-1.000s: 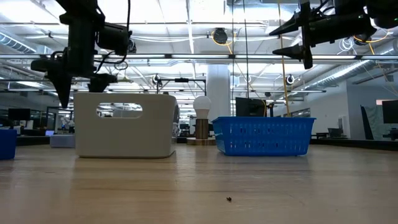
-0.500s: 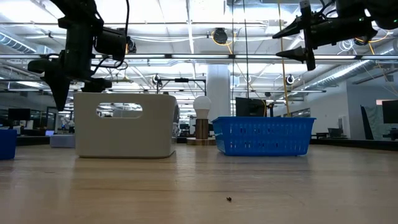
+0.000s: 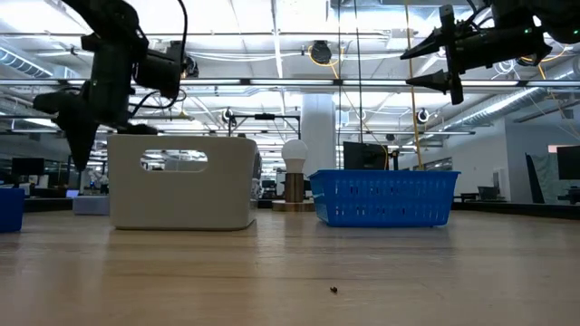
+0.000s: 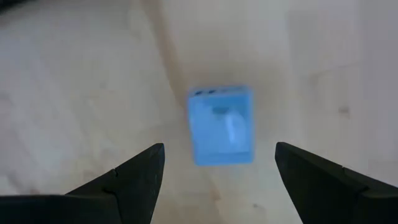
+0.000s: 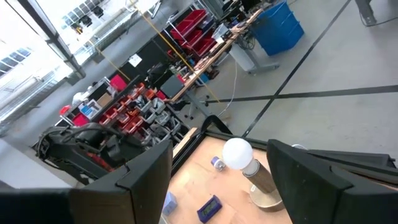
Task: Pick & Place Office items
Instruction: Put the blue charger adapter into the gray bin
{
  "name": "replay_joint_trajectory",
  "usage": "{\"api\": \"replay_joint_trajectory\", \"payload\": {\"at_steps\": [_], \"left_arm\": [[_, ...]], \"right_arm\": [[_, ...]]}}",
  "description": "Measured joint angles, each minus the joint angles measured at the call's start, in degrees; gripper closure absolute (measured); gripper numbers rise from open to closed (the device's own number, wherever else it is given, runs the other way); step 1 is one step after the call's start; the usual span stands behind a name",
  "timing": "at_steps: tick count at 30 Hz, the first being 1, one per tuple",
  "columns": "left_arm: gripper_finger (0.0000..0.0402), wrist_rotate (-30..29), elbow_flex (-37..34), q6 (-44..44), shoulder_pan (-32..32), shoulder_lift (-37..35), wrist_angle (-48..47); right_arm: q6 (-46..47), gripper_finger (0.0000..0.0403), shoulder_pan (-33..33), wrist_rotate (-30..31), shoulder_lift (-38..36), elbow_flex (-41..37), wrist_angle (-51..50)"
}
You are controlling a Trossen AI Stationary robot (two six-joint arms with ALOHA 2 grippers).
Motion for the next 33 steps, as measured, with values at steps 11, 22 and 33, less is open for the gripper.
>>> {"api": "replay_joint_trajectory", "payload": {"at_steps": [11, 22, 33], "left_arm": [[0.0092, 0.6, -4.6, -4.3, -2.6, 0.0, 7.2], [0.0092, 0.0, -6.7, -4.5, -3.0, 0.0, 7.6], [0.0092, -1.5, -9.1, -5.4, -3.0, 0.0, 12.4]], "right_arm": [[0.5, 0.0147, -0.5, -0.9, 0.0, 0.0, 0.0], [1.5, 0.0147, -0.5, -0.9, 0.0, 0.0, 0.0], [1.9, 0.0147, -0.5, -0.9, 0.0, 0.0, 0.0]]}}
